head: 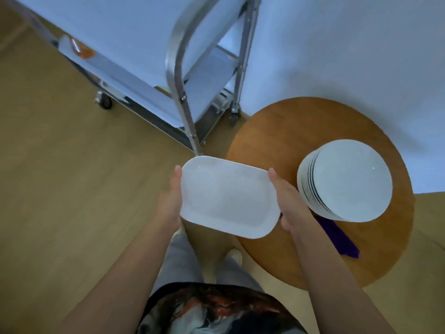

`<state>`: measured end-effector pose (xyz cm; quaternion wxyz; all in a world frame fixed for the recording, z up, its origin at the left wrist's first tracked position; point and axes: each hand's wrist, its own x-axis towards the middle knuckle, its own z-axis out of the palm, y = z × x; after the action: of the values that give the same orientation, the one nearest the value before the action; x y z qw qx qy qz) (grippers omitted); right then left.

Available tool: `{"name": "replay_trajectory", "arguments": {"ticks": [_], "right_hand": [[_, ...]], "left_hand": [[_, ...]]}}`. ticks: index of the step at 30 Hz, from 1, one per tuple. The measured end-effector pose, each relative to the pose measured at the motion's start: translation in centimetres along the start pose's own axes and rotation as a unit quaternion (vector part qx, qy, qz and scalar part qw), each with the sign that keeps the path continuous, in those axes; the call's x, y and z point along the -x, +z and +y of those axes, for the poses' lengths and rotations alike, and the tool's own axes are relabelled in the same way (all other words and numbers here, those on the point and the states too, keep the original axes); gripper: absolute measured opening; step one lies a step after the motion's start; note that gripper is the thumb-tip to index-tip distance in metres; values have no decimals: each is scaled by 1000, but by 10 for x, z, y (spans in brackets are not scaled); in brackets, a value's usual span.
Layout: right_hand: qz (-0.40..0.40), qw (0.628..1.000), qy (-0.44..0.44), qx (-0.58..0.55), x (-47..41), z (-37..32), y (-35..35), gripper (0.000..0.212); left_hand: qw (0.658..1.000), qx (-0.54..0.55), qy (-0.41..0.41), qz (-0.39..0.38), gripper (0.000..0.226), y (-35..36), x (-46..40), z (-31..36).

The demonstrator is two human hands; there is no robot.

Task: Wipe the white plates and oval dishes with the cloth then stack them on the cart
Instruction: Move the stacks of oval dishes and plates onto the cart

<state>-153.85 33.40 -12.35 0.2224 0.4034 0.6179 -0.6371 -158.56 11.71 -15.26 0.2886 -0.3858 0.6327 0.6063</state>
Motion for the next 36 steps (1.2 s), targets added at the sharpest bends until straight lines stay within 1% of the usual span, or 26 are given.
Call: {"name": "replay_trajectory", "arguments": {"ticks": [4,5,8,10,13,17,19,21,24,27,32,36], "right_hand": [[-16,999,-30,-11,12,-52,66,30],[-21,999,-30,-19,13,-64,84,31],[-27,998,-39,-32,18,-94,140,36],[-28,997,-45,-48,20,-112,177,38],[-25,995,-47,-88,21,-137,227,34],[-14,990,-77,-118,17,-173,276,33],[-3,989,-74,-130,13,-190,294,35],[4,988,-75,-137,7,-208,311,36],[9,987,-78,-144,-10,-235,329,41],[26,988,-79,-133,-34,-266,343,44],[39,983,-91,-151,-82,-329,367,30],[42,984,-85,-151,-120,-375,387,29]], "left_hand": [[997,67,48,2,71,-61,7,47],[995,77,58,-4,69,-78,6,60],[989,112,89,-24,54,-128,-2,102],[990,109,83,-19,54,-160,-8,135],[994,90,63,-25,58,-203,-22,180],[990,114,76,-29,48,-243,-39,234],[986,135,95,-35,39,-256,-47,257],[984,130,115,-44,29,-265,-55,277],[984,123,117,-49,20,-272,-72,305],[984,126,114,-61,18,-273,-94,339],[982,126,125,-64,15,-269,-142,412],[983,122,126,-53,24,-266,-180,475]]}}
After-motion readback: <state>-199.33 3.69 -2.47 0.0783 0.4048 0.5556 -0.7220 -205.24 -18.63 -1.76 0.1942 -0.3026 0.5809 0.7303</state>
